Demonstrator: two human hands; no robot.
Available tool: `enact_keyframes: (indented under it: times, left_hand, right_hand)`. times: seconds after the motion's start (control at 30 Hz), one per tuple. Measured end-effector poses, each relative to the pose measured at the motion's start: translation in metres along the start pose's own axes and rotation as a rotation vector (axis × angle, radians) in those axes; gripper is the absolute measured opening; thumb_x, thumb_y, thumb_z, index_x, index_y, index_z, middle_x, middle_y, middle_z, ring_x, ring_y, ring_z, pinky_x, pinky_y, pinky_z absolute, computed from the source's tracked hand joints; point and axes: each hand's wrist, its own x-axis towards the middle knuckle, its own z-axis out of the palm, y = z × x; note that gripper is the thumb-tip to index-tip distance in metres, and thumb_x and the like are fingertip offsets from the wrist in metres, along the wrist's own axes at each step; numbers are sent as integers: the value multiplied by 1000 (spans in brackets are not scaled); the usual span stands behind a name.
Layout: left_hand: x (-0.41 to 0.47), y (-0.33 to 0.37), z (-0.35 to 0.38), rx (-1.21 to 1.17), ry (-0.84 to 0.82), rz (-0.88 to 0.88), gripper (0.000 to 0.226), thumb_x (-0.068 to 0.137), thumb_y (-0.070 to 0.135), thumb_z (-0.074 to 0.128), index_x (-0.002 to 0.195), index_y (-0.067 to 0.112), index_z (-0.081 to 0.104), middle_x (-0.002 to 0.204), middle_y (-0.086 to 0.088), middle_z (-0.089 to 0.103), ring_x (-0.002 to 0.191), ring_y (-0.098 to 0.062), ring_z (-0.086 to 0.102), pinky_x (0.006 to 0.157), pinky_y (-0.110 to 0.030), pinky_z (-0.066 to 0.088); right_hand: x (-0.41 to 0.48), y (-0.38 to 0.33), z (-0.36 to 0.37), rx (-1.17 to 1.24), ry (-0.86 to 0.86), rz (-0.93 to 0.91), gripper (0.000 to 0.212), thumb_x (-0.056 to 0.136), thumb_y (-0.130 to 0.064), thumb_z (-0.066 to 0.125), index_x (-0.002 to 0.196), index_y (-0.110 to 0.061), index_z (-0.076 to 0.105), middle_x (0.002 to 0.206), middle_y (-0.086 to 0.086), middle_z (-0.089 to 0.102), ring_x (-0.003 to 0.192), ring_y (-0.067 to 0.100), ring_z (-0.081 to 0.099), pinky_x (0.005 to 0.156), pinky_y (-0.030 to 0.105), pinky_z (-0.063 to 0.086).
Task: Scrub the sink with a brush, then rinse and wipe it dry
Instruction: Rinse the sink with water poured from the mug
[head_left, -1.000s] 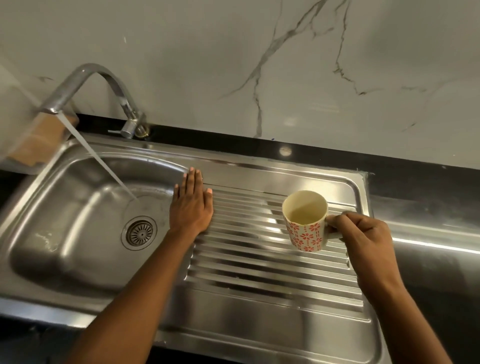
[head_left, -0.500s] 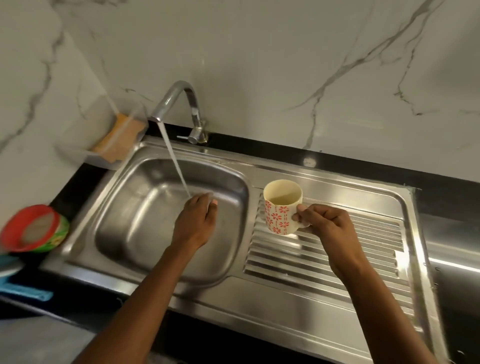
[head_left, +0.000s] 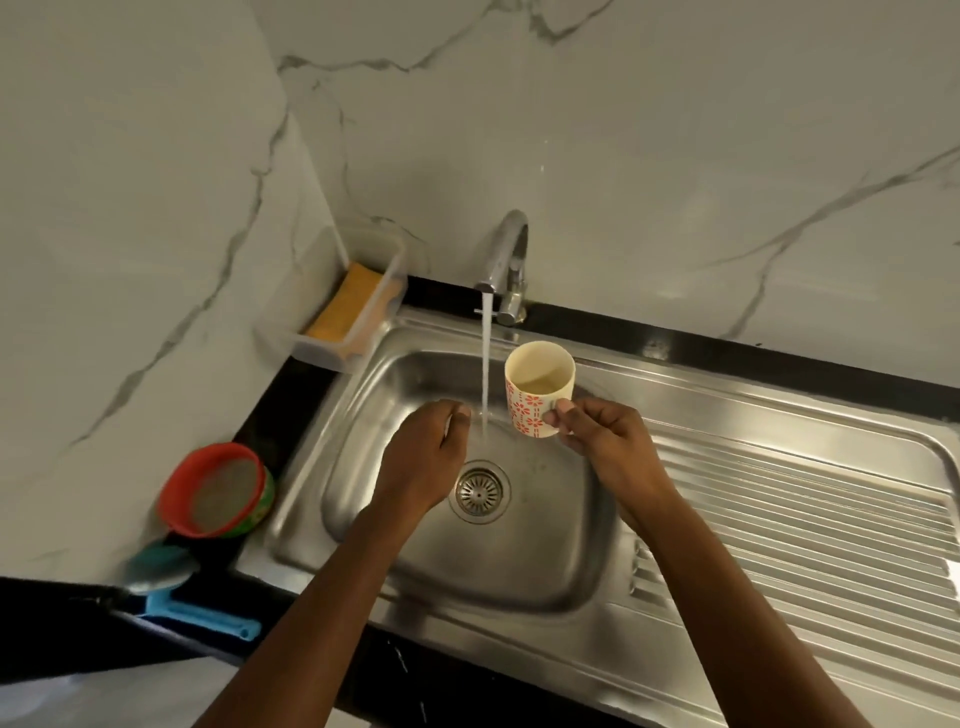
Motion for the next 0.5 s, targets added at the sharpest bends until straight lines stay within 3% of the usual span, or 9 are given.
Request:
enact_keyframes:
  times: [0.07, 0.17, 0.3, 0.5]
  left_hand:
    - [7, -8, -10, -18, -8, 14, 31, 109, 36, 42, 90, 22, 62, 86, 5, 65, 80, -14, 62, 71, -35, 47]
    - [16, -19, -22, -46, -10, 27, 32, 108, 37, 43, 104, 18, 69, 96, 2, 72, 88, -15, 66, 79, -39, 54]
    - [27, -32, -31, -55, 8, 65, 34, 108, 40, 44, 101, 18, 68, 92, 3, 72, 85, -15, 67, 79, -43, 56]
    - [36, -40, -40, -69, 7, 103, 35, 109, 42, 43, 99, 19, 67, 88, 4, 71, 80, -14, 66, 76, -42, 55]
  right_hand:
    - [12, -4, 21, -3, 9, -11, 28, 99, -39, 67, 95, -14, 80, 100, 6, 78, 106, 33, 70, 100, 60, 54]
    - [28, -8, 46, 24, 5, -33, 21, 99, -37, 67, 100, -22, 81, 105, 0, 80, 108, 21, 73, 103, 56, 54]
    - [39, -12, 71, 99, 36, -33, 22, 101, -31, 65, 112, -18, 78, 110, -2, 79, 112, 16, 72, 107, 50, 53]
    - [40, -12, 83, 139, 76, -39, 22, 101, -26, 63, 113, -13, 77, 108, 3, 79, 109, 14, 72, 104, 41, 56]
